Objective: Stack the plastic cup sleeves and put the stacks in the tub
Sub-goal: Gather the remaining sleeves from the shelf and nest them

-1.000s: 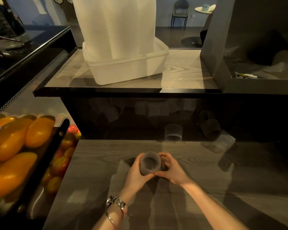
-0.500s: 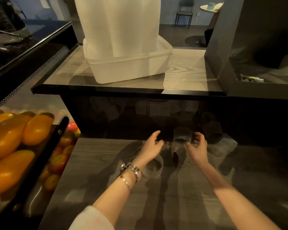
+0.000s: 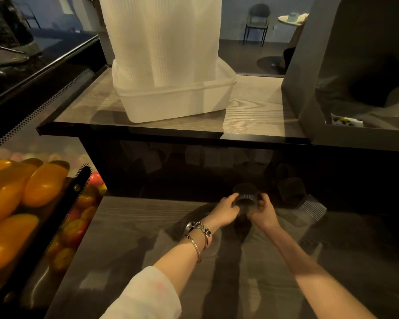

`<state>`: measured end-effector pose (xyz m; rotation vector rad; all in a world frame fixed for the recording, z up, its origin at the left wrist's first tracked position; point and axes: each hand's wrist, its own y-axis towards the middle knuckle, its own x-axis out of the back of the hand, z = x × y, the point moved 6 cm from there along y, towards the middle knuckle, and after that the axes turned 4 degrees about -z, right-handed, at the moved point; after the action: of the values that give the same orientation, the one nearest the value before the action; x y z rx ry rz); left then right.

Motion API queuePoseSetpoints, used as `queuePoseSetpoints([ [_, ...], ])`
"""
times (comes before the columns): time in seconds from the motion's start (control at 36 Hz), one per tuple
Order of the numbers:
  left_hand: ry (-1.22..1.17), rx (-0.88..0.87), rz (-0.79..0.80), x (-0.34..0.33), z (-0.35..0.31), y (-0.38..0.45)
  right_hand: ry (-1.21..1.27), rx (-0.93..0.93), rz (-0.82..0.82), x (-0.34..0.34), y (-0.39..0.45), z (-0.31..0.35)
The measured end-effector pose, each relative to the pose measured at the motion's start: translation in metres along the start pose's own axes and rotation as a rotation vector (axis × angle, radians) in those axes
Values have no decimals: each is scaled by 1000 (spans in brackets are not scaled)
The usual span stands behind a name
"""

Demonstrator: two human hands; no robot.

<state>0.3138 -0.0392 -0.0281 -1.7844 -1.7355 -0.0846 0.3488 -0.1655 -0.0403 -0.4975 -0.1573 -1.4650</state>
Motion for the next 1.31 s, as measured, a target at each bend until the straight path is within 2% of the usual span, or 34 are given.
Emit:
queuePoseSetpoints([
  [0.17,19,-84,-107,29,9,-4,-257,111,71,-20,-10,16],
  [0.36,65,-85,-176,69,45,-11,-337,170,244,-55,-28,29],
  [0.44,9,-18,-132,76,71,-16,-338,247,378,-71,-36,32],
  [0.5,-65,29,-63,74,84,-18,-296,210,421,-76,-39,29],
  [0.64,-181,85,-36,70,99,-20,-297,126,394,-78,-36,19],
  [0.92,-243,-64,-175,86,73,-32,-19,135,293,-61,-51,47],
  [1.14,-288,-96,-141,76,75,-71,-53,174,277,-49,-84,49],
  [1.31,-250,-136,-165,65,86,-93,-38,186,343,-49,-107,33],
])
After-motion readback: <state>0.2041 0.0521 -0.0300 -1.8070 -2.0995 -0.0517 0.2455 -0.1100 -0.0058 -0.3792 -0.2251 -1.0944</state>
